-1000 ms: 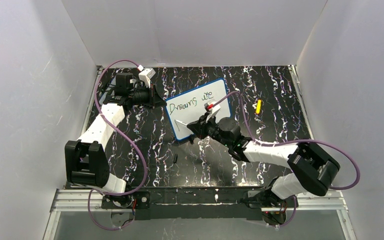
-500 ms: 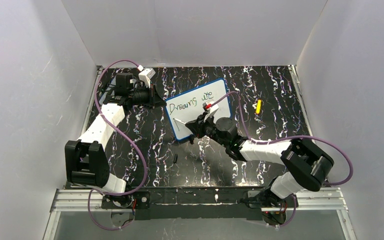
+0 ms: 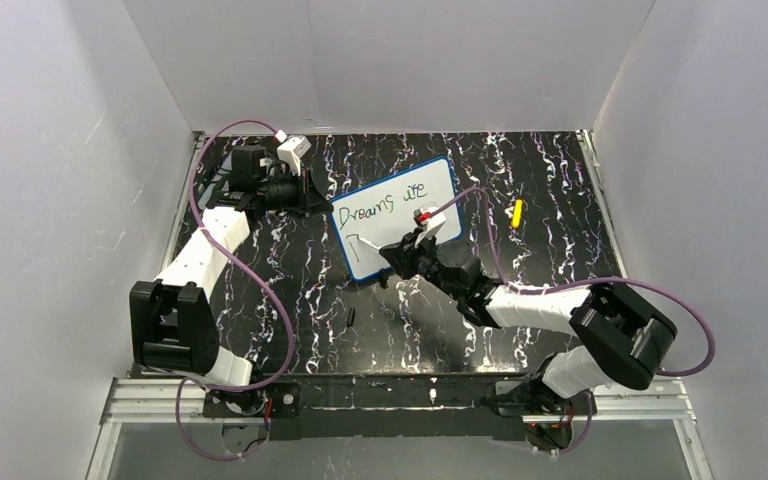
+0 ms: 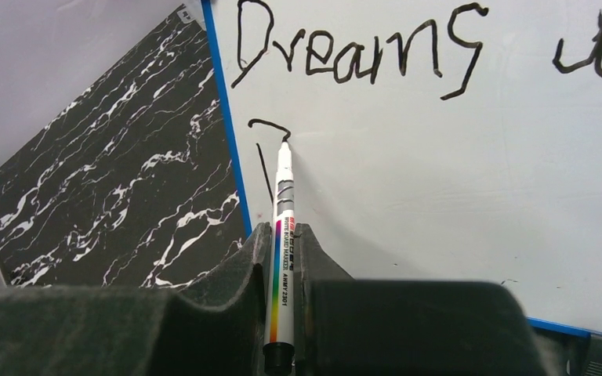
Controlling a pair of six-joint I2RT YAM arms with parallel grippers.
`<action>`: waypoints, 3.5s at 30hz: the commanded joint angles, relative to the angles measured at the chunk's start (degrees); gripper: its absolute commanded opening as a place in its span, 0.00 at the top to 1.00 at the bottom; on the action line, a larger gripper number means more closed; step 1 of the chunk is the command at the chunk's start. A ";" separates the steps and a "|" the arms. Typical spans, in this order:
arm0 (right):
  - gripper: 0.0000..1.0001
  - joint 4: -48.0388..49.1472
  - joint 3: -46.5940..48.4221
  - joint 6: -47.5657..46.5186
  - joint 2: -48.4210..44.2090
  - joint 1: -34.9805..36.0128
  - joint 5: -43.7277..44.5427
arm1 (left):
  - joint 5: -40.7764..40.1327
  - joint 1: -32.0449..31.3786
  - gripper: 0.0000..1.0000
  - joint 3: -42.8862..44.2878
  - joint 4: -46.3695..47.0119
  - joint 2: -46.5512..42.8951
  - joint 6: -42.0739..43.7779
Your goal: Write a sentence on the whiteboard
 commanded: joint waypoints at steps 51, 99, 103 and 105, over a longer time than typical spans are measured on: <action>0.99 4.12 -6.79 -0.13 -2.00 0.86 1.65 | 3.03 -0.37 1.00 -0.13 -0.17 -2.99 -0.96; 0.99 -0.35 -5.83 0.05 -3.82 0.86 9.33 | 3.38 -0.38 1.00 -0.15 0.11 -2.90 -1.33; 0.99 -0.36 -6.81 0.58 -3.74 0.86 8.05 | 3.38 -0.38 1.00 -0.13 0.12 -2.90 -1.29; 0.99 -0.44 -6.89 0.68 -3.45 0.86 7.18 | 3.38 -0.38 1.00 -0.07 0.10 -2.86 -1.34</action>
